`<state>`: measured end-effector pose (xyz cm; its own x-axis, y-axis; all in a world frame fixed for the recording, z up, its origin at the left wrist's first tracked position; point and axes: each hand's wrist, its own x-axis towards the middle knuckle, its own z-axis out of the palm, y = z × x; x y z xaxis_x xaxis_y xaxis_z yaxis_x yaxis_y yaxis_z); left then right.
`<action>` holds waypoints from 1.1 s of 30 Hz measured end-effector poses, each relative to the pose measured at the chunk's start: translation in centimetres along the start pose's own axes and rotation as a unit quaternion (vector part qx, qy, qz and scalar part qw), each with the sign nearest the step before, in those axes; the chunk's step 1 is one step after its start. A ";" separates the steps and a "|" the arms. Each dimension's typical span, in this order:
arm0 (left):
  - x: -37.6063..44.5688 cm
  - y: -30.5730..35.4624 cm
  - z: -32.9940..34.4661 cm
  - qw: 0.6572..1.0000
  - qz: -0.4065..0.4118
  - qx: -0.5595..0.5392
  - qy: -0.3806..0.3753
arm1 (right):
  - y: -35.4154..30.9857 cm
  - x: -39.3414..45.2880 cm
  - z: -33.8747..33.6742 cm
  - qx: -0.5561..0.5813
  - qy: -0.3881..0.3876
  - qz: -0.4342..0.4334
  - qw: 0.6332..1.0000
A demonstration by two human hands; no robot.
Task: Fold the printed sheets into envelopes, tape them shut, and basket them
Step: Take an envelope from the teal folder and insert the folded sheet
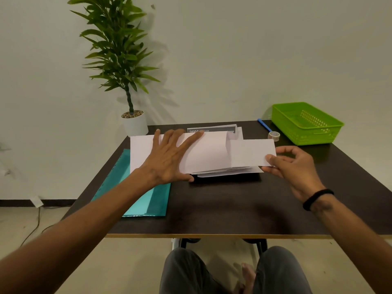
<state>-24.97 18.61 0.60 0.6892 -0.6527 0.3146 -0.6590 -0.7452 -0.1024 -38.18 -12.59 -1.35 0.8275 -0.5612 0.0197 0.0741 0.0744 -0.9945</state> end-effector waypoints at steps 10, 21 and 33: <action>1.2 2.1 -0.3 1.000 0.007 -0.003 -0.005 | 0.9 -0.6 4.2 0.001 0.052 -0.046 0.998; 1.7 3.7 0.1 0.999 0.015 -0.029 -0.007 | 0.8 -0.6 5.5 -0.070 0.057 -0.074 0.993; 2.2 4.1 0.5 0.999 0.007 -0.032 0.001 | 0.8 -1.0 4.8 -0.062 0.072 -0.062 0.994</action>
<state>-25.96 14.08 0.40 0.6791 -0.6625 0.3161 -0.6864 -0.7258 -0.0462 -36.28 -8.05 -1.69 0.7272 -0.6728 0.1361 0.0937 -0.0991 -0.9907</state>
